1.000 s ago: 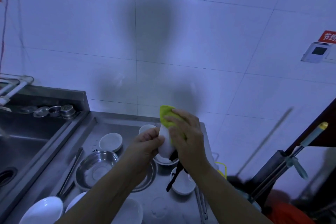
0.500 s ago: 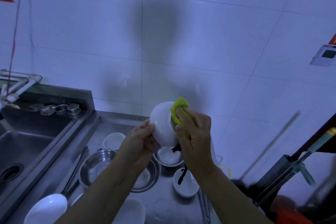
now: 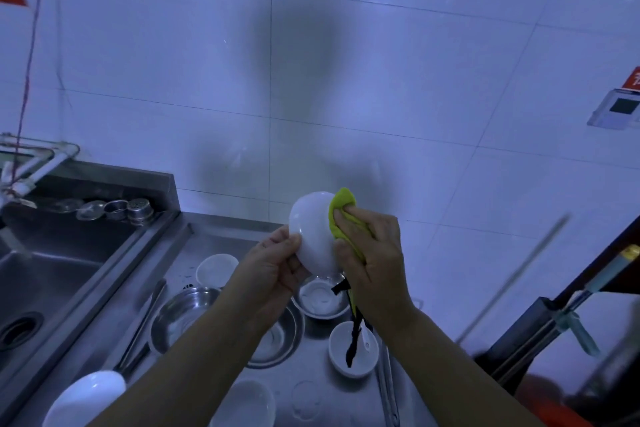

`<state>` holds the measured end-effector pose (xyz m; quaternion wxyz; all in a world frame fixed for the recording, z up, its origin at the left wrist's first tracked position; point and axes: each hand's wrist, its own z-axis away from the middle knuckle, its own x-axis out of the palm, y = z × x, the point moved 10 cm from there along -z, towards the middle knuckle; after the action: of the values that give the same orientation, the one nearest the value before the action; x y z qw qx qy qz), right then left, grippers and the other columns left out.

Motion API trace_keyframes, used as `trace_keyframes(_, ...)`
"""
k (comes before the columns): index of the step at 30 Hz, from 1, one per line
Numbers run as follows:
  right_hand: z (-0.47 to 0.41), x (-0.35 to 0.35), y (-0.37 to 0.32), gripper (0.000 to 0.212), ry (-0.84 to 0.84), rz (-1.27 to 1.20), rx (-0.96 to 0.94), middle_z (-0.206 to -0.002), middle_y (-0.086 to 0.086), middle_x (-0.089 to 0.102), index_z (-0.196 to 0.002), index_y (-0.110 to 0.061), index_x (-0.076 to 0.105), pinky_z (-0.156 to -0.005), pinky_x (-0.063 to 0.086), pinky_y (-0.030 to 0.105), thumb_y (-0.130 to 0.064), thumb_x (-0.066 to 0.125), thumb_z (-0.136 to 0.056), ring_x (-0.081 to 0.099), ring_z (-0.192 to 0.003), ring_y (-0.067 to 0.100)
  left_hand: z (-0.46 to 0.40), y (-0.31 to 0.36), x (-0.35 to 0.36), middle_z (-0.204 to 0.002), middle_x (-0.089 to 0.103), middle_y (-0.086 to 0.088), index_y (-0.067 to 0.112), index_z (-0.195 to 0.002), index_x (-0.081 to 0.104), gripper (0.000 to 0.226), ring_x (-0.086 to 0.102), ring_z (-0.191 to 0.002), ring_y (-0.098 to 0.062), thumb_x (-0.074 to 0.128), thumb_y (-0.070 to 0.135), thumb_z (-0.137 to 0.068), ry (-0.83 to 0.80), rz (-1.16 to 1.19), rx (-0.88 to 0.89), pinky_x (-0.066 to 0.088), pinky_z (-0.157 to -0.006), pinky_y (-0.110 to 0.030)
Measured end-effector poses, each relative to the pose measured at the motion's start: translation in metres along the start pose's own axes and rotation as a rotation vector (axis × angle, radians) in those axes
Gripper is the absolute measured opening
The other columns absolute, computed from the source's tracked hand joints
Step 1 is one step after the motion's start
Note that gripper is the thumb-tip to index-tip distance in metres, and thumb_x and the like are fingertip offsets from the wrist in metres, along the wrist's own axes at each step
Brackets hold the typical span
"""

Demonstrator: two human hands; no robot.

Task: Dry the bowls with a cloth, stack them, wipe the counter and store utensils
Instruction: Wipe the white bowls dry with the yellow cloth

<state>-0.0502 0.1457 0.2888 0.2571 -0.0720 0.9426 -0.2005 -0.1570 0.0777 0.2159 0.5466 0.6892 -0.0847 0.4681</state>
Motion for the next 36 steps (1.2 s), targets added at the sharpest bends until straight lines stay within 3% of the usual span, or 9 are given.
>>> trace_keyframes(4,-0.009,-0.012,-0.006,0.031,0.024,-0.098,-0.006,-0.113,0.000,0.062,-0.116,-0.014,0.066,-0.091,0.045,0.032,-0.024,0.049,-0.093,0.051,-0.105,0.018,0.001,0.001,-0.003,-0.076,0.072,-0.012,0.001,-0.092,0.058,0.017,0.071,-0.067,-0.018,0.042,0.001,-0.090,0.061,0.004,0.010,0.057,-0.055,-0.027)
trace_keyframes(10,-0.012,0.023,-0.034,0.040,-0.102,0.087,-0.058,-0.131,0.002,0.058,-0.123,-0.017,0.064,-0.093,0.041,0.049,-0.034,0.042,-0.095,0.050,-0.119,0.025,0.002,-0.010,0.018,-0.070,0.066,-0.010,0.006,-0.088,0.061,0.016,0.064,-0.058,-0.017,0.055,0.012,-0.075,0.070,0.027,0.001,0.053,-0.051,-0.023)
trace_keyframes(16,0.024,0.011,-0.040,0.035,0.027,0.111,-0.256,-0.136,0.011,0.051,-0.120,-0.013,0.065,-0.098,0.038,0.054,-0.028,0.040,-0.100,0.042,-0.126,0.034,0.010,-0.018,0.004,-0.065,0.067,-0.012,0.000,-0.083,0.058,0.010,0.067,-0.055,-0.015,0.050,0.006,-0.086,0.192,0.306,-0.099,0.058,-0.055,-0.024)
trace_keyframes(20,0.027,-0.006,-0.023,0.042,0.158,-0.041,-0.129,-0.131,0.020,0.051,-0.119,-0.003,0.061,-0.102,0.037,0.051,-0.030,0.033,-0.102,0.044,-0.123,0.037,0.014,-0.017,-0.002,-0.074,0.071,-0.019,-0.004,-0.093,0.058,0.017,0.071,-0.063,-0.022,0.045,0.006,-0.093,0.259,0.408,-0.089,0.056,-0.063,-0.037)
trace_keyframes(23,0.020,-0.015,-0.005,0.035,0.226,-0.203,0.029,-0.135,0.014,0.048,-0.125,-0.005,0.053,-0.107,0.036,0.044,-0.020,0.038,-0.098,0.043,-0.126,0.032,0.015,-0.014,0.000,-0.080,0.072,-0.019,-0.004,-0.092,0.061,0.019,0.072,-0.069,-0.023,0.045,0.007,-0.093,0.250,0.480,-0.084,0.057,-0.061,-0.039)
trace_keyframes(28,0.018,0.001,-0.029,0.035,0.156,0.022,-0.116,-0.139,0.013,0.046,-0.127,-0.016,0.059,-0.109,0.029,0.048,-0.021,0.044,-0.095,0.035,-0.132,0.036,0.012,-0.028,0.005,-0.121,0.060,-0.019,-0.002,-0.125,0.050,0.034,0.056,-0.116,-0.023,0.040,0.011,-0.095,0.217,0.506,-0.141,0.052,-0.085,-0.036)
trace_keyframes(30,0.027,0.005,-0.034,0.034,0.132,0.084,-0.189,-0.139,0.010,0.043,-0.126,-0.017,0.059,-0.108,0.027,0.050,-0.026,0.041,-0.099,0.033,-0.133,0.037,0.013,-0.032,0.008,-0.112,0.064,-0.020,-0.004,-0.121,0.051,0.034,0.057,-0.112,-0.023,0.040,0.012,-0.094,0.192,0.485,-0.169,0.054,-0.082,-0.036)
trace_keyframes(32,0.031,0.002,-0.031,0.035,0.142,0.049,-0.184,-0.137,0.011,0.042,-0.123,-0.015,0.061,-0.109,0.027,0.049,-0.027,0.038,-0.100,0.034,-0.131,0.037,0.016,-0.033,0.007,-0.115,0.062,-0.021,-0.004,-0.121,0.050,0.035,0.056,-0.114,-0.024,0.043,0.010,-0.090,0.170,0.494,-0.167,0.053,-0.083,-0.039)
trace_keyframes(36,0.030,-0.011,-0.011,0.034,0.214,-0.180,0.027,-0.140,0.009,0.042,-0.128,-0.019,0.056,-0.111,0.028,0.039,-0.021,0.037,-0.099,0.037,-0.132,0.031,0.017,-0.035,0.001,-0.121,0.061,-0.021,-0.004,-0.121,0.052,0.036,0.057,-0.114,-0.026,0.046,0.008,-0.088,0.153,0.491,-0.154,0.053,-0.077,-0.049)
